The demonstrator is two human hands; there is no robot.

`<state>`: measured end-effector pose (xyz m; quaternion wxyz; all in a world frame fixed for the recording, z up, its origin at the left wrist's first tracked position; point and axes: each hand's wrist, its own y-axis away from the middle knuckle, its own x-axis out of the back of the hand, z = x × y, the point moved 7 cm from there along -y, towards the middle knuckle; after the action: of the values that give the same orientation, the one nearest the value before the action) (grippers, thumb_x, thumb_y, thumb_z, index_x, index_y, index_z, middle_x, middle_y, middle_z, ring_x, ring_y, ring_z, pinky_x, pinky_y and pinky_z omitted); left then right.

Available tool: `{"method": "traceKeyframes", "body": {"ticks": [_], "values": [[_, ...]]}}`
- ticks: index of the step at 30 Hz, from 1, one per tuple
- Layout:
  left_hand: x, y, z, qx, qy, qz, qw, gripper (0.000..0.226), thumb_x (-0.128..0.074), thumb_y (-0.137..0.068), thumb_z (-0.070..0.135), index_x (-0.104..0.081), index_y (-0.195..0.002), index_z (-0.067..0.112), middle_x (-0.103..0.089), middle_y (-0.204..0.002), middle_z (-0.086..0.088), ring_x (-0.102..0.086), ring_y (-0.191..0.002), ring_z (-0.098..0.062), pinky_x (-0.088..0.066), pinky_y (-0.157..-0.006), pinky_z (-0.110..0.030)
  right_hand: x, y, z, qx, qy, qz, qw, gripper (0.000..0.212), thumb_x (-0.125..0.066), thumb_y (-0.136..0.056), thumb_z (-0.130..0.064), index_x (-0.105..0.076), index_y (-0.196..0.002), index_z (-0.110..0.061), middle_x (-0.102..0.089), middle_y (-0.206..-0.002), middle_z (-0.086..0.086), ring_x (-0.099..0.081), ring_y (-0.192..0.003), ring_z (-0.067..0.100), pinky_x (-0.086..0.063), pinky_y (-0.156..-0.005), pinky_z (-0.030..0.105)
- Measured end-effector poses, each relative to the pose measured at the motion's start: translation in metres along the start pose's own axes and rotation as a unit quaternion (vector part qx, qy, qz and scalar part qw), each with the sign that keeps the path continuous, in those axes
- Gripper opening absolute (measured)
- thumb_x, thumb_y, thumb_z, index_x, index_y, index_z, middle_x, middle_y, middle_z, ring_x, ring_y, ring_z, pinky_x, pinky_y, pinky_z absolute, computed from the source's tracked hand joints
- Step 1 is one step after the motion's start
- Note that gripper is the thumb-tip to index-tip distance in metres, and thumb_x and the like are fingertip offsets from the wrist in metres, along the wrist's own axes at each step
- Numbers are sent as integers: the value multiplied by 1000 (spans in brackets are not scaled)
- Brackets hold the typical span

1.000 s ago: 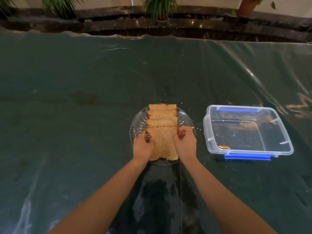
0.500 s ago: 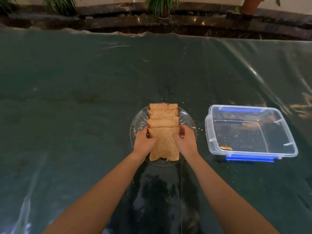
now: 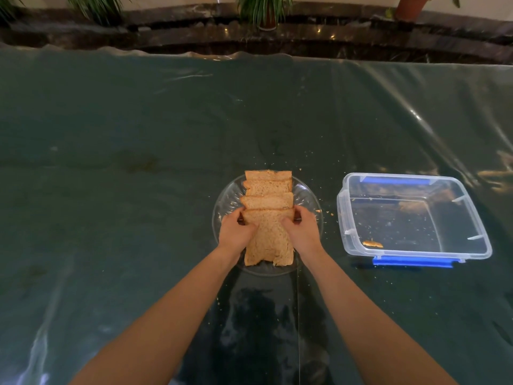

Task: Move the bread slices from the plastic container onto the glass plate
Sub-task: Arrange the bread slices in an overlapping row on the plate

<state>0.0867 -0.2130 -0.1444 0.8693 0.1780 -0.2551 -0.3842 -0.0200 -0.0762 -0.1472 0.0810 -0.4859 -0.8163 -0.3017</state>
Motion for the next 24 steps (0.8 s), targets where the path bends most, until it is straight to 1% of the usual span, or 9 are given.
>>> {"method": "traceKeyframes", "body": {"ticks": [2, 5, 11, 13, 15, 18, 20, 22, 24], "values": [[-1, 0, 0, -1, 1, 5, 1000, 48, -60, -87, 3, -55, -133, 11, -64, -102, -1, -54, -72, -2, -47, -62, -15, 0, 1, -1, 1, 1, 6, 1000, 46, -62, -84, -23, -55, -127, -8, -58, -124, 13, -61, -107, 25, -51, -98, 42], [-1, 2, 0, -13, 7, 11, 1000, 43, -60, -87, 2, -58, -129, 9, -58, -85, 12, -52, -71, 2, -44, -58, -12, 1, 5, -2, 9, 2, 11, 1000, 46, -62, -84, -22, -54, -127, -9, -58, -124, 12, -60, -108, 24, -51, -98, 43], [0, 8, -6, -2, 21, 10, 1000, 33, -61, -88, 4, -62, -120, 9, -57, -81, 16, -54, -72, 4, -44, -49, -8, 3, 11, 0, 19, 14, 15, 1000, 44, -61, -85, -22, -56, -125, -5, -59, -122, 15, -61, -107, 26, -51, -98, 43], [0, 9, -4, -2, 20, 7, 1000, 32, -61, -88, 4, -63, -119, 8, -61, -86, 13, -56, -75, 2, -43, -54, -11, 2, 12, 1, 14, 16, 13, 1000, 43, -60, -85, -23, -57, -124, -4, -60, -119, 17, -62, -104, 28, -52, -96, 45], [-1, 10, -3, 1, 17, 3, 1000, 31, -61, -87, 3, -63, -118, 7, -66, -94, 6, -59, -80, -5, -44, -58, -14, 1, 12, 2, 5, 18, 13, 1000, 43, -60, -86, -23, -56, -125, -5, -60, -119, 16, -61, -105, 28, -51, -96, 46], [-2, 10, -2, 0, 2, 2, 1000, 30, -61, -87, 5, -63, -117, 6, -61, -84, 11, -55, -73, 0, -44, -59, -15, 1, 13, 2, 1, 33, 13, 999, 44, -59, -87, -25, -55, -127, -7, -61, -120, 14, -61, -106, 28, -50, -96, 46], [0, 9, -3, -4, -12, 0, 1000, 31, -62, -87, 7, -63, -118, 8, -62, -86, 9, -55, -73, 0, -45, -61, -16, 2, 14, 1, 3, 40, 13, 999, 44, -59, -87, -26, -55, -127, -7, -62, -120, 13, -61, -108, 29, -50, -97, 45], [2, 11, -4, -4, -23, 7, 1000, 29, -64, -86, 12, -64, -115, 11, -68, -103, -2, -62, -87, -11, -51, -73, -24, 5, 17, 0, 13, 40, 23, 999, 42, -60, -87, -26, -57, -124, -6, -62, -118, 11, -60, -108, 26, -49, -98, 42], [6, 15, -7, -4, -37, 24, 999, 35, -67, -83, 16, -62, -118, 13, -67, -113, -6, -64, -101, -19, -54, -86, -34, 9, 24, 1, 21, 52, 47, 997, 38, -61, -87, -26, -59, -118, -3, -61, -110, 8, -58, -103, 23, -49, -92, 35]]}}
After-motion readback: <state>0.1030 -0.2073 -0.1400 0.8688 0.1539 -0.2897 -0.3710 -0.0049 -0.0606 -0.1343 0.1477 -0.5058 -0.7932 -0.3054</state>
